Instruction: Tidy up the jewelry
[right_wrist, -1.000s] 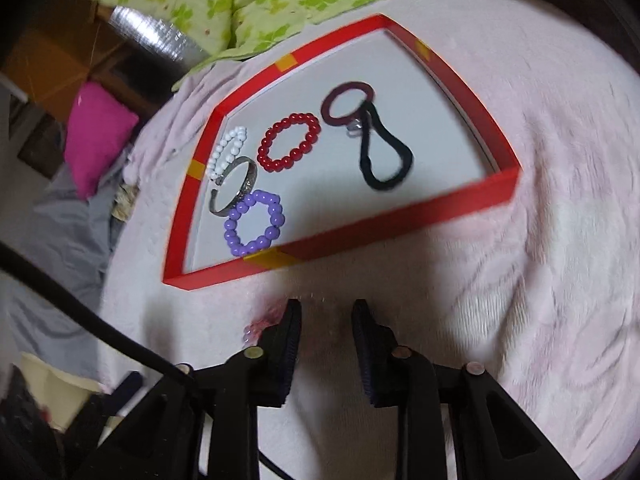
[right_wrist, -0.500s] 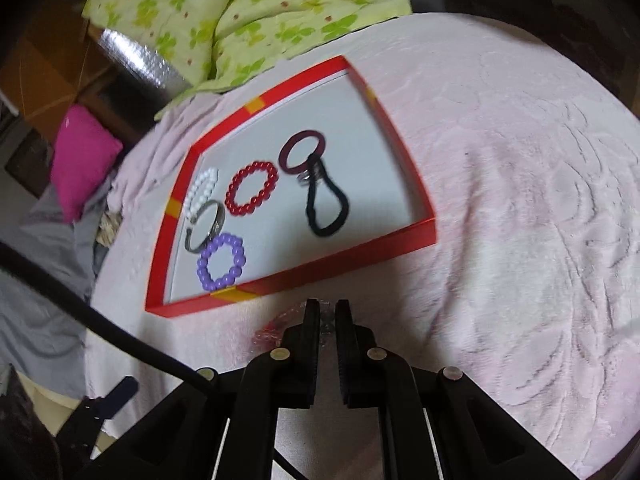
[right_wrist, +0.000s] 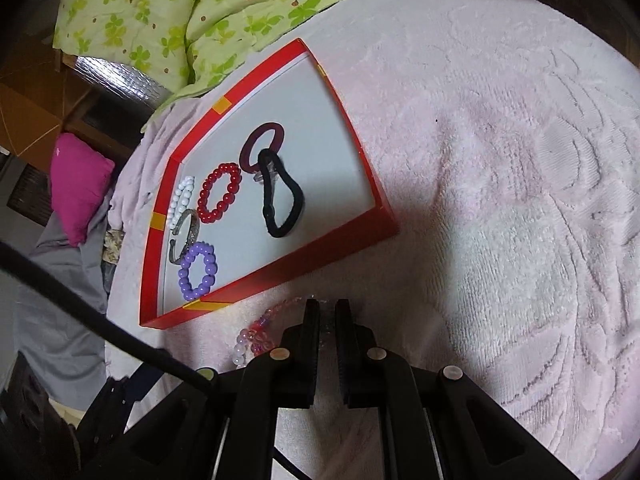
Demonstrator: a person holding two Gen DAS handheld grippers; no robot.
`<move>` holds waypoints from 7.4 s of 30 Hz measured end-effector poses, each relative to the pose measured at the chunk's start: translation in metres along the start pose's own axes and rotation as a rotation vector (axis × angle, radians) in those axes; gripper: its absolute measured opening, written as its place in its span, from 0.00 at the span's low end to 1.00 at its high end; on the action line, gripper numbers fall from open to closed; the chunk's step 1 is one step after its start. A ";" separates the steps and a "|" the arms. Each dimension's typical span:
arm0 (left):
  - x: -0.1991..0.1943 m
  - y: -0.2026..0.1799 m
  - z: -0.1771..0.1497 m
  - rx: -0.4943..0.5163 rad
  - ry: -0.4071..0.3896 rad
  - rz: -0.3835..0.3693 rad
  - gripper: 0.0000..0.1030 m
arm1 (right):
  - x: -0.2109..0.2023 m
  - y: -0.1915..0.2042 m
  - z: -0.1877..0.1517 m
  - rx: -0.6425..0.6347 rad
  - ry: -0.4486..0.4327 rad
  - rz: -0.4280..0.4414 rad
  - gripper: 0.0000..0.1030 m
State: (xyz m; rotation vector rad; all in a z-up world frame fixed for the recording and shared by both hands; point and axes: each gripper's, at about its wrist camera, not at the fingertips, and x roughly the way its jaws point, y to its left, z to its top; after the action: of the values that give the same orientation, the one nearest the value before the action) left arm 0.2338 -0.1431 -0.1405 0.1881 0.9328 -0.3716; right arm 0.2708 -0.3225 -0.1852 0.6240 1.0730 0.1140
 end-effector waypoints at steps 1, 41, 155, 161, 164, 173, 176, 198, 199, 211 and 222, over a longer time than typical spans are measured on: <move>0.003 -0.002 0.001 0.007 0.003 0.006 0.68 | 0.000 -0.001 0.001 0.001 0.002 0.006 0.08; 0.023 -0.010 -0.005 0.132 0.021 -0.046 0.08 | 0.004 -0.009 0.010 0.024 0.029 0.054 0.08; -0.006 0.072 -0.049 -0.001 0.023 -0.115 0.73 | 0.011 0.050 -0.028 -0.339 -0.047 -0.187 0.11; -0.015 0.093 -0.053 -0.038 0.007 -0.114 0.73 | 0.008 0.047 -0.029 -0.324 -0.039 -0.163 0.11; -0.017 0.105 -0.051 -0.080 -0.010 -0.089 0.66 | 0.009 0.047 -0.029 -0.320 -0.038 -0.162 0.11; -0.012 0.098 -0.049 -0.057 0.014 -0.138 0.27 | 0.009 0.044 -0.028 -0.302 -0.037 -0.148 0.11; -0.010 0.099 -0.048 -0.073 0.018 -0.156 0.26 | 0.009 0.043 -0.028 -0.299 -0.037 -0.141 0.11; 0.001 0.092 -0.039 -0.076 0.005 -0.140 0.20 | 0.009 0.040 -0.027 -0.285 -0.040 -0.124 0.11; 0.001 0.092 -0.039 -0.078 0.005 -0.144 0.19 | 0.009 0.040 -0.026 -0.283 -0.040 -0.123 0.11; -0.011 0.092 -0.042 -0.052 -0.041 -0.135 0.07 | 0.010 0.053 -0.031 -0.352 -0.074 -0.180 0.12; -0.035 0.099 -0.048 -0.075 -0.095 -0.164 0.07 | 0.007 0.068 -0.042 -0.441 -0.103 -0.241 0.08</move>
State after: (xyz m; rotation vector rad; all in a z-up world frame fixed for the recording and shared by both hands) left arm 0.2181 -0.0291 -0.1402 0.0251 0.8695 -0.4919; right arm 0.2525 -0.2465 -0.1683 0.1008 0.9742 0.1036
